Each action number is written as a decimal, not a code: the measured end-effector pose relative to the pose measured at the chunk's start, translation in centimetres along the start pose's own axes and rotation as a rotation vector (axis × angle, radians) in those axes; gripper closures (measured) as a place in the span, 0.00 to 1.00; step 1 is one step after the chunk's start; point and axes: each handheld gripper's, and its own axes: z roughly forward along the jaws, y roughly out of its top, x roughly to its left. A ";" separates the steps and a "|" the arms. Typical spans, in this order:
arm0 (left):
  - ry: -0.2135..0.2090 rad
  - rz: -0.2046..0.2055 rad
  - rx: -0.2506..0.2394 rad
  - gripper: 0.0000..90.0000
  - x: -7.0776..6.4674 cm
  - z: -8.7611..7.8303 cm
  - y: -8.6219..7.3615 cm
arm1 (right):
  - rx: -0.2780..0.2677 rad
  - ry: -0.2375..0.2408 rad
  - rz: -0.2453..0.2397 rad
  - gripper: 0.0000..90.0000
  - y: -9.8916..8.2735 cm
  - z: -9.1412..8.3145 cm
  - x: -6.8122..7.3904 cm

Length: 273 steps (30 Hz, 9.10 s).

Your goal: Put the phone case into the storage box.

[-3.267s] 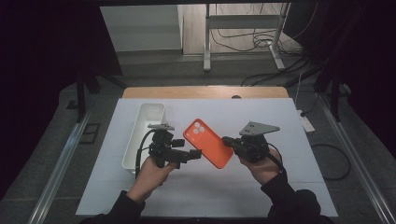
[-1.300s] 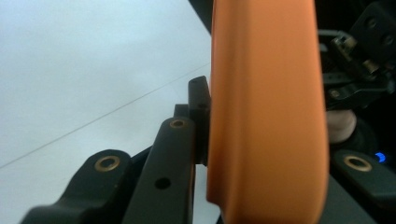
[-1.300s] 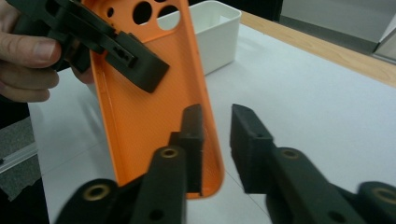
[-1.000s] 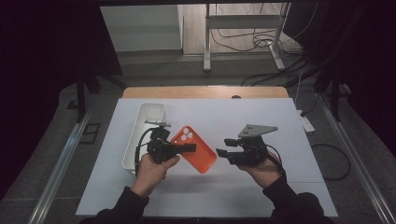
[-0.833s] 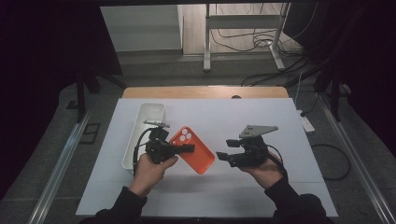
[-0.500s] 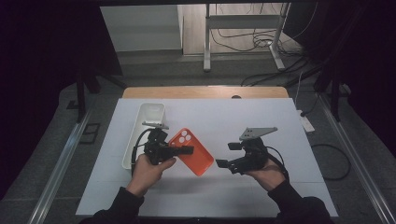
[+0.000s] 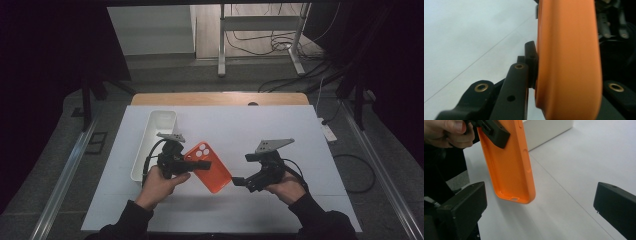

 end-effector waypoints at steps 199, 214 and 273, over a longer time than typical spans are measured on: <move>0.341 0.021 0.068 0.99 -1.1 -0.8 0.5 | 0.142 -0.108 -0.109 0.00 -1.0 1.5 1.8; 0.370 0.004 0.056 0.99 -0.1 -2.1 0.9 | 0.117 -0.153 -0.091 0.00 -2.3 -1.3 1.5; 0.396 -0.091 0.044 0.99 2.8 -7.5 4.9 | 0.083 -0.386 0.095 0.00 -8.7 -10.4 -0.7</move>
